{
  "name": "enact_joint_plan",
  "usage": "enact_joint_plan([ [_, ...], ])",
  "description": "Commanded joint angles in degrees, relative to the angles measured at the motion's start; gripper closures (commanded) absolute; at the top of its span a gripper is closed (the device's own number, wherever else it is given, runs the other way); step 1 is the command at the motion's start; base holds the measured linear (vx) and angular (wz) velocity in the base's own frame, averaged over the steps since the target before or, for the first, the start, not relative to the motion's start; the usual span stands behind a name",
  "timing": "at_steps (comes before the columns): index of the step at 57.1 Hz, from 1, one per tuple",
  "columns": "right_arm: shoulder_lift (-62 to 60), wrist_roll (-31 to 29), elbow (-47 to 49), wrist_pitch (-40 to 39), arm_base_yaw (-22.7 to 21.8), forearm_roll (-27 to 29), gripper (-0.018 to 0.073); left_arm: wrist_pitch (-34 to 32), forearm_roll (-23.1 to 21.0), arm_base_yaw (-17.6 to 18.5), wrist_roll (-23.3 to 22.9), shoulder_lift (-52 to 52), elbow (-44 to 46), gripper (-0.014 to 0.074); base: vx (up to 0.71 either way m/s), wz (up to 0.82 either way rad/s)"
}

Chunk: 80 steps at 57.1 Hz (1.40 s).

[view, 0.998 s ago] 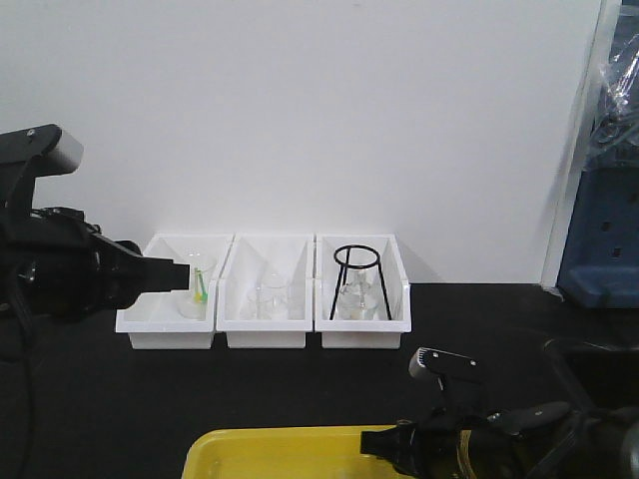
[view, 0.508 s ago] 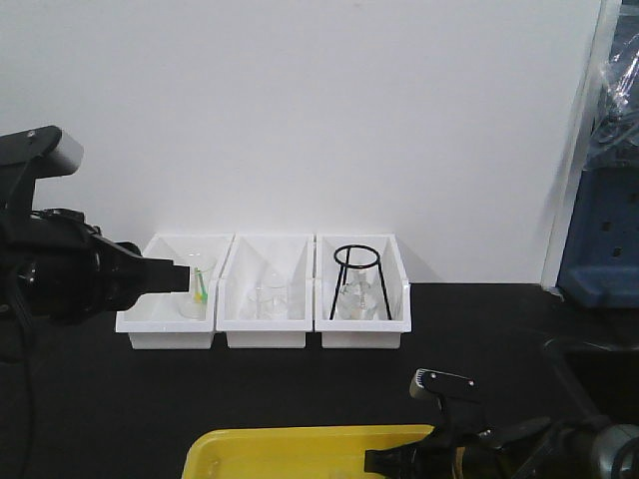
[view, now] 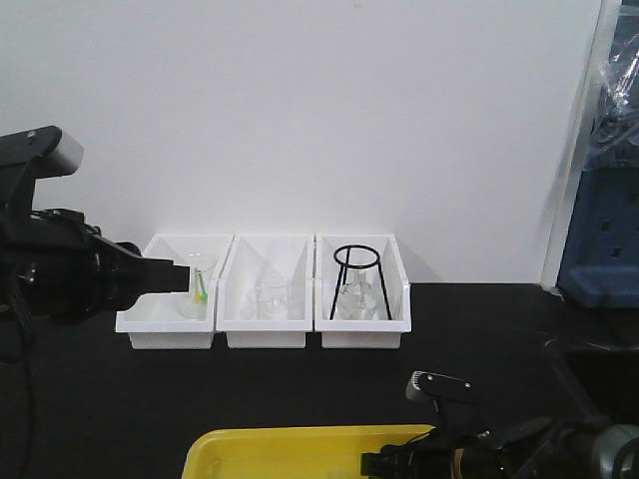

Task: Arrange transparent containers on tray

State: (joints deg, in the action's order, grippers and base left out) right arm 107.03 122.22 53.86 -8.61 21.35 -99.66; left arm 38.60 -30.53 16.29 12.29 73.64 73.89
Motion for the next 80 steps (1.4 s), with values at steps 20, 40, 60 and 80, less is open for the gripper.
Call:
enact_joint_plan([
  [20, -26.45, -6.04, 1.35, -6.71, -0.2, -3.05, 0.0575, 0.29, 8.21, 0.25, -0.03, -4.43, 1.44, 0.0606, 0.0, 0.0],
  [40, -51.42, -12.78, -10.96, -14.74, -0.2, -3.05, 0.0572, -0.51, 7.98, 0.25, 3.61, -23.09, -18.88, 0.0603, 0.0, 0.0],
  [60, -73.48, -12.78, -26.26, -9.53, -0.2, -3.05, 0.0572, -2.5, 7.59, 0.25, 3.98, -52.76, -41.26, 0.06, 0.0, 0.0],
  [80, -77.79, -12.78, -27.53, -8.76, -0.2, -3.05, 0.0572, -2.76, 7.56, 0.25, 3.98, -62.56, -44.43, 0.06, 0.0, 0.0],
])
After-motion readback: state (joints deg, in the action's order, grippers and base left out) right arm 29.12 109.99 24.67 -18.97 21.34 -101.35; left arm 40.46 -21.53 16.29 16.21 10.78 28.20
